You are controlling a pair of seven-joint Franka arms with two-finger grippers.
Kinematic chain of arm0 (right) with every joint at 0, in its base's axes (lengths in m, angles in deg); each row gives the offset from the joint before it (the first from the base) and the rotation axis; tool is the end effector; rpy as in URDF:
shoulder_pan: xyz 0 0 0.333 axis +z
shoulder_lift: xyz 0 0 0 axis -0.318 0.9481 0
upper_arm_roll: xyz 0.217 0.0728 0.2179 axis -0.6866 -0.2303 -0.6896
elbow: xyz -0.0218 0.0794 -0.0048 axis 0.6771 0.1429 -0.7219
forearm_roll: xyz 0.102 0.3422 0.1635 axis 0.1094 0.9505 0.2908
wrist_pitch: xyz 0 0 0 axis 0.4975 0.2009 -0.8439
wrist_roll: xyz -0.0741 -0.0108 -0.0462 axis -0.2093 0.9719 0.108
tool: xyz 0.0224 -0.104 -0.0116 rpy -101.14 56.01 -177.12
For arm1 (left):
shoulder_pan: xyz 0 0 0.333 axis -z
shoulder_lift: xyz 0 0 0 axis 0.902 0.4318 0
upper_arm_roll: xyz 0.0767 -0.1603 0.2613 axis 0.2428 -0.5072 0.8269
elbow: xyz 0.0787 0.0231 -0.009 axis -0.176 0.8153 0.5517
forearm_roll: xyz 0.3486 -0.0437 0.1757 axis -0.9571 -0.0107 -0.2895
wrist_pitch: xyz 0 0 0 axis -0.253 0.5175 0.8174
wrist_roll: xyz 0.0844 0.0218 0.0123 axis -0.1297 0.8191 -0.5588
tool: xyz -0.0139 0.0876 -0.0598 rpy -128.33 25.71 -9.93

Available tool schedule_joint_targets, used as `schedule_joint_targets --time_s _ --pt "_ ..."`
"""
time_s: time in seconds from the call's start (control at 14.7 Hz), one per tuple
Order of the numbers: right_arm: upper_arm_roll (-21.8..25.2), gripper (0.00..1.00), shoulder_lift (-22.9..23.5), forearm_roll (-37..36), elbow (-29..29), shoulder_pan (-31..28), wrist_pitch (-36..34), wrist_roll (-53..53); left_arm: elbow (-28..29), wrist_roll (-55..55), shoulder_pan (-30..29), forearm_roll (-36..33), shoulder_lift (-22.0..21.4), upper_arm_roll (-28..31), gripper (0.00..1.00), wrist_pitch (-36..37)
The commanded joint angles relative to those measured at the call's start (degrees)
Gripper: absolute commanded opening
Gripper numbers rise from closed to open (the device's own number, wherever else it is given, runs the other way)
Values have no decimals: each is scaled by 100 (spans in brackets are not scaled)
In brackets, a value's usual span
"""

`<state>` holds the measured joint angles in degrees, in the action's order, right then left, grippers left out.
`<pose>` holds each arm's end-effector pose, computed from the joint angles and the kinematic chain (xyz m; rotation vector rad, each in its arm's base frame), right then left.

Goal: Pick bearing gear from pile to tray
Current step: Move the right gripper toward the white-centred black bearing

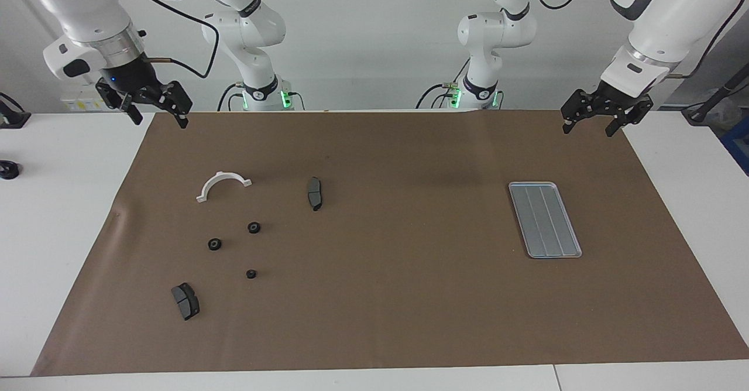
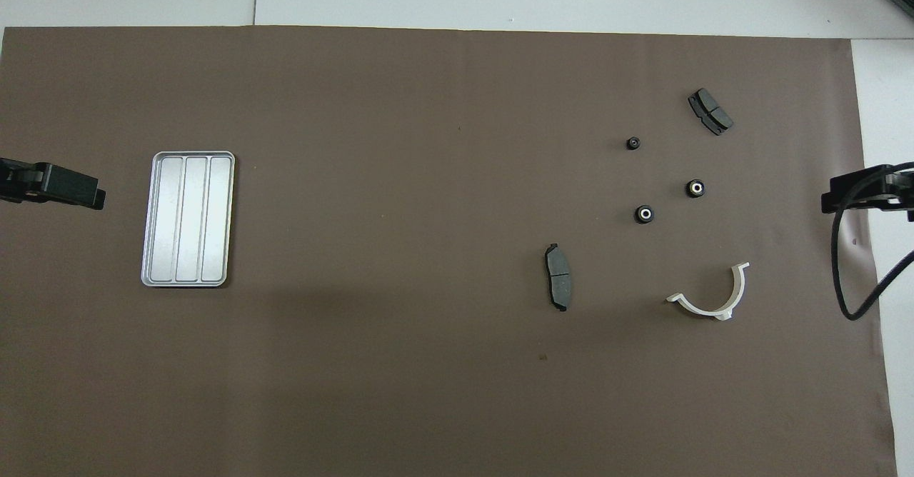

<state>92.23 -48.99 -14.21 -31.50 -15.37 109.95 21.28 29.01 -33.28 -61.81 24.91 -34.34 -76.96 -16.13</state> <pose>0.5368 -0.0381 0.6318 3.1183 -0.1899 -0.0150 0.5534 -0.0097 0.6158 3.1058 -0.2359 -0.0260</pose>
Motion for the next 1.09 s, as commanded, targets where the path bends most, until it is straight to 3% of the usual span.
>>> schedule_joint_targets --time_s 0.0,0.55,0.89,1.02 --pt "5 100 -137 -36 -139 8 2 -28 72 -43 -59 21 -67 -32 100 30" --pt "13 100 -269 -36 -464 8 256 -19 72 -43 -59 21 -67 -23 100 30" --pt "5 100 -111 -19 -1174 26 1388 261 72 -43 -59 21 -67 -32 100 30" --pt "5 100 292 25 -1211 8 1907 490 72 -43 -59 21 -67 -23 100 30"
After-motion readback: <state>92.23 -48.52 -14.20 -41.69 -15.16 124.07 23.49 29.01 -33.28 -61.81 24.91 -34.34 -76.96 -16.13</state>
